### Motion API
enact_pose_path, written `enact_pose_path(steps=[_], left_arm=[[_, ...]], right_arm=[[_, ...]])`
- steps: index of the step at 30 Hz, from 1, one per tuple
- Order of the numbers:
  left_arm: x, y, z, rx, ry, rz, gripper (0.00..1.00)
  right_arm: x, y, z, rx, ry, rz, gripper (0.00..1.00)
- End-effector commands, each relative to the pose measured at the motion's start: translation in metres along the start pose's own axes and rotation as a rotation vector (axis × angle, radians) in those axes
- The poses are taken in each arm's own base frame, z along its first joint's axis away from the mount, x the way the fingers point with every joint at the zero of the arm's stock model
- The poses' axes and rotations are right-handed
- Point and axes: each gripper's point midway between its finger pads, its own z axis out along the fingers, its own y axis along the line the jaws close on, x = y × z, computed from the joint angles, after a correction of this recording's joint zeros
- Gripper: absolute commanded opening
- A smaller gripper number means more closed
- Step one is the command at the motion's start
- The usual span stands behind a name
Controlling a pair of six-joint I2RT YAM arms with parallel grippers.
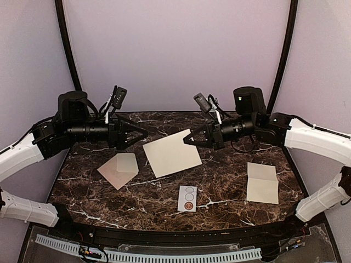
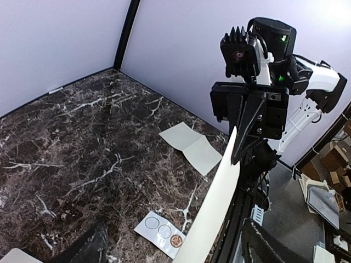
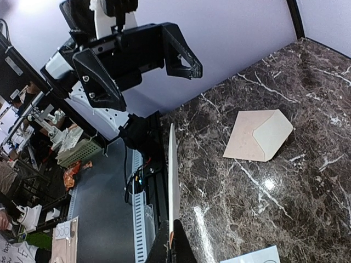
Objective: Place the letter into the envelope and seal it
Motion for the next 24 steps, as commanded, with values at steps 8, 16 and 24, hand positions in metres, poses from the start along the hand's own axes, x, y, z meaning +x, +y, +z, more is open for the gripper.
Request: enact_pose_path(steps=[8, 16, 24], left_arm=[[0.072, -0.045, 0.046, 0.276, 0.361, 0.099, 0.63], [0.107, -0.043, 0.060, 0.286, 0.488, 0.083, 0.47], [0.097, -0.046, 0.060, 0.278, 0.412, 0.064, 0.00]], right_arm=[[0.053, -0.003, 0.030, -0.050, 0.282, 0.015, 0.00], [0.050, 0.006, 0.033, -0.097, 0.306, -0.006, 0.00], [0.030, 0.001, 0.025, -0.041, 0.214, -0.027, 0.31]])
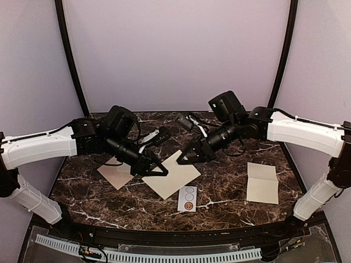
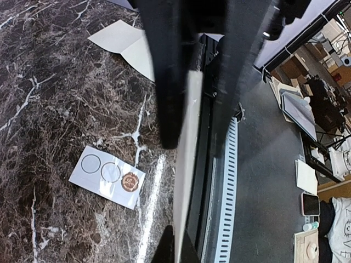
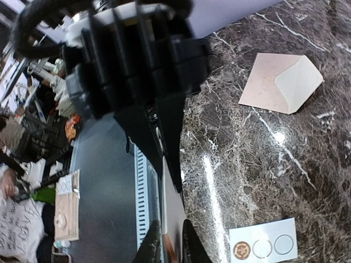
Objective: Place the letter into the envelope and seal it
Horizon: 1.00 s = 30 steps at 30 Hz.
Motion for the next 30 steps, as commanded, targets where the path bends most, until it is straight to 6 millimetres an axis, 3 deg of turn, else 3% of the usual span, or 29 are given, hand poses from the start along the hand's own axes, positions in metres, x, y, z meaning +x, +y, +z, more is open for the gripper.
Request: enact_pose_path(steps=[1, 2, 3, 4, 5, 6, 7, 10, 13, 16, 20, 24, 30], left_arm=[[-0.014, -0.008, -0.010, -0.003, -0.098, 0.011, 0.00], [-0.027, -0.009, -0.018, -0.028, -0.170, 0.015, 0.00], [-0.024, -0.005, -0.018, -0.044, -0.185, 0.002, 0.00], [-0.041, -0.005, -0.030, -0.080, -0.277, 0.003, 0.00], [-0.039, -0.001, -0.031, -0.095, -0.301, -0.015, 0.00], [-0.059, -0.003, -0.047, -0.120, -0.413, -0.017, 0.00], [-0.058, 0.001, -0.049, -0.135, -0.451, -0.039, 0.00], [-0.082, -0.004, -0.079, -0.121, -0.702, -0.085, 0.00], [-0.098, -0.011, -0.098, -0.075, -0.850, -0.095, 0.00], [-0.111, -0.020, -0.107, -0.038, -0.914, -0.070, 0.00], [-0.114, -0.032, -0.101, 0.048, -0.892, -0.045, 0.00], [-0.111, -0.038, -0.093, 0.099, -0.848, -0.038, 0.00], [-0.108, -0.038, -0.088, 0.112, -0.826, -0.049, 0.00]], right_arm=[[-0.026, 0.005, -0.021, 0.033, -0.129, -0.044, 0.46], [-0.031, 0.003, -0.029, 0.044, -0.175, -0.037, 0.57], [-0.036, 0.000, -0.038, 0.057, -0.224, -0.027, 0.68], [-0.042, -0.002, -0.049, 0.073, -0.288, -0.023, 0.76], [-0.046, -0.004, -0.058, 0.087, -0.350, -0.015, 0.83], [-0.052, -0.004, -0.067, 0.099, -0.419, -0.006, 0.88], [-0.055, -0.005, -0.075, 0.120, -0.482, 0.002, 0.91], [-0.060, -0.005, -0.093, 0.124, -0.669, 0.044, 0.97], [-0.058, -0.002, -0.095, 0.057, -0.780, 0.087, 0.99], [-0.062, -0.003, -0.082, 0.027, -0.786, 0.103, 0.99], [-0.075, 0.010, -0.059, -0.053, -0.743, 0.065, 0.98], [-0.086, 0.022, -0.049, -0.104, -0.718, 0.020, 0.94], [-0.099, 0.040, -0.041, -0.186, -0.703, -0.037, 0.78]])
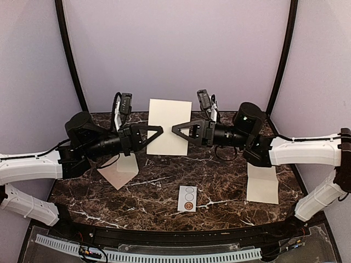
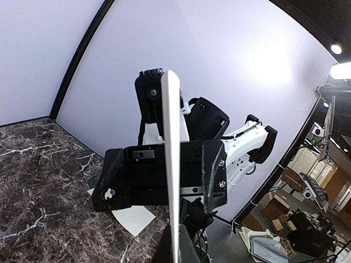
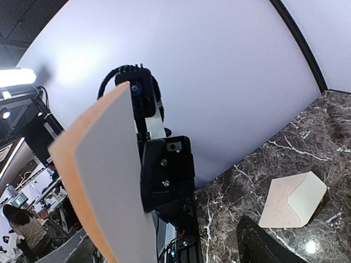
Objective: Place the letter into the envelope and seal it
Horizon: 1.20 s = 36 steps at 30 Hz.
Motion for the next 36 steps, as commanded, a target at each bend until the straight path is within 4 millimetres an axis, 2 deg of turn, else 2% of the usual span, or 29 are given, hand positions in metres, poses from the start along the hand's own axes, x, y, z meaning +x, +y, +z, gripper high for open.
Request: enact_pose_path(steps=[1, 4, 10, 18, 24, 32, 36], left_arm=[[-0.007, -0.015, 0.001, 0.067, -0.016, 0.004, 0.00], [-0.005, -0.015, 0.003, 0.074, -0.011, -0.004, 0.00], [-0.006, -0.010, 0.005, 0.055, -0.021, -0.009, 0.00], [-0.009, 0.002, 0.003, -0.017, -0.040, -0.007, 0.00], [-0.008, 0.009, 0.005, -0.054, -0.034, -0.017, 0.00], [-0.008, 0.004, 0.006, -0.017, -0.038, -0.025, 0.00], [-0.007, 0.003, 0.006, -0.009, -0.035, -0.031, 0.00]], right_arm=[[-0.016, 0.032, 0.013, -0.133, -0.021, -0.064, 0.75], [-0.013, 0.034, 0.020, -0.154, -0.001, -0.062, 0.65], [-0.009, 0.036, 0.025, -0.167, 0.014, -0.053, 0.55], [-0.007, 0.036, 0.025, -0.170, 0.022, -0.051, 0.53], [-0.009, 0.040, 0.025, -0.184, 0.021, -0.058, 0.46], [-0.007, 0.036, 0.026, -0.169, 0.021, -0.048, 0.32], [-0.007, 0.035, 0.026, -0.166, 0.019, -0.045, 0.19]])
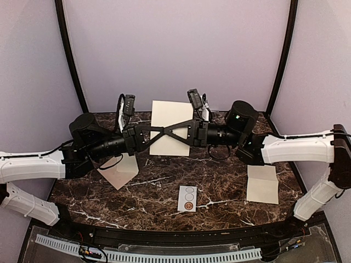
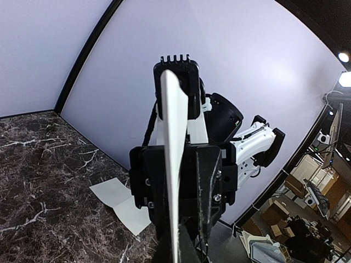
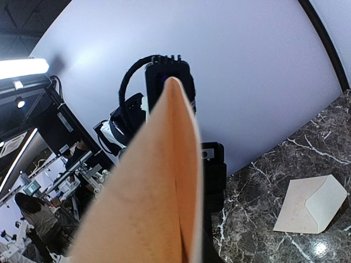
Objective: Place the letter into the envelope and seal it
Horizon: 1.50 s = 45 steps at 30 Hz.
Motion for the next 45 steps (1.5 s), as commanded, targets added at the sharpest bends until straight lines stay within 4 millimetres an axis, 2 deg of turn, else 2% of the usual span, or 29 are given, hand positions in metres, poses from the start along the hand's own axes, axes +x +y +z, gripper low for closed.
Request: enact_pose_path(steps=[1, 5, 8, 10, 11, 12, 13, 14, 15, 16, 17, 18, 19, 21, 22, 26, 30, 34, 40, 45], left_arm=[[-0.009, -0.010, 0.000, 0.032, -0.026, 0.006, 0.00], [-0.008, -0.009, 0.000, 0.028, -0.021, 0.000, 0.00], [-0.008, -0.006, -0.001, 0.001, -0.011, 0.004, 0.02], [-0.007, 0.000, -0.003, -0.048, 0.010, 0.015, 0.17], [-0.009, 0.000, -0.006, -0.063, 0.010, 0.023, 0.33], [-0.006, 0.010, -0.009, -0.120, 0.037, 0.026, 0.40], [-0.007, 0.012, -0.013, -0.146, 0.043, 0.031, 0.53], [-0.003, 0.027, -0.019, -0.219, 0.073, 0.023, 0.59], [-0.003, 0.033, -0.025, -0.254, 0.082, 0.019, 0.68], [0.002, 0.052, -0.034, -0.328, 0.116, -0.003, 0.71], [0.002, 0.060, -0.041, -0.363, 0.124, -0.015, 0.76], [0.006, 0.080, -0.053, -0.435, 0.147, -0.044, 0.80], [0.007, 0.089, -0.060, -0.468, 0.156, -0.057, 0.81], [0.020, 0.119, -0.082, -0.590, 0.219, -0.100, 0.85], [0.014, 0.132, -0.091, -0.638, 0.211, -0.107, 0.86], [0.020, 0.180, -0.122, -0.805, 0.251, -0.151, 0.87], [0.048, 0.232, -0.149, -0.986, 0.329, -0.221, 0.87], [0.074, 0.258, -0.165, -1.103, 0.382, -0.273, 0.87], [0.088, 0.284, -0.192, -1.279, 0.398, -0.255, 0.88], [0.100, 0.299, -0.218, -1.432, 0.471, -0.221, 0.92]], right_arm=[[-0.011, 0.014, 0.004, -0.040, -0.029, -0.038, 0.16], [-0.014, 0.010, 0.002, -0.010, -0.051, -0.038, 0.01], [-0.017, 0.007, -0.002, 0.027, -0.073, -0.042, 0.00], [-0.019, 0.003, -0.007, 0.063, -0.083, -0.046, 0.00], [-0.020, -0.001, -0.010, 0.093, -0.085, -0.042, 0.00], [-0.021, -0.008, -0.013, 0.128, -0.084, -0.040, 0.00], [-0.020, -0.015, -0.017, 0.167, -0.080, -0.033, 0.00], [-0.021, -0.023, -0.022, 0.206, -0.078, -0.029, 0.00], [-0.021, -0.033, -0.029, 0.248, -0.080, -0.022, 0.00], [-0.020, -0.039, -0.035, 0.274, -0.077, -0.014, 0.00], [-0.020, -0.048, -0.043, 0.306, -0.081, -0.005, 0.00], [-0.019, -0.053, -0.050, 0.330, -0.081, 0.002, 0.00], [-0.019, -0.057, -0.057, 0.355, -0.087, 0.004, 0.00], [-0.016, -0.065, -0.068, 0.399, -0.087, 0.006, 0.00], [-0.015, -0.067, -0.072, 0.414, -0.087, 0.006, 0.00], [-0.007, -0.069, -0.085, 0.443, -0.094, 0.015, 0.00], [0.001, -0.068, -0.091, 0.448, -0.100, 0.044, 0.00], [0.011, -0.067, -0.098, 0.447, -0.101, 0.068, 0.00], [0.021, -0.065, -0.104, 0.443, -0.092, 0.077, 0.00], [0.028, -0.069, -0.105, 0.454, -0.069, 0.080, 0.00]])
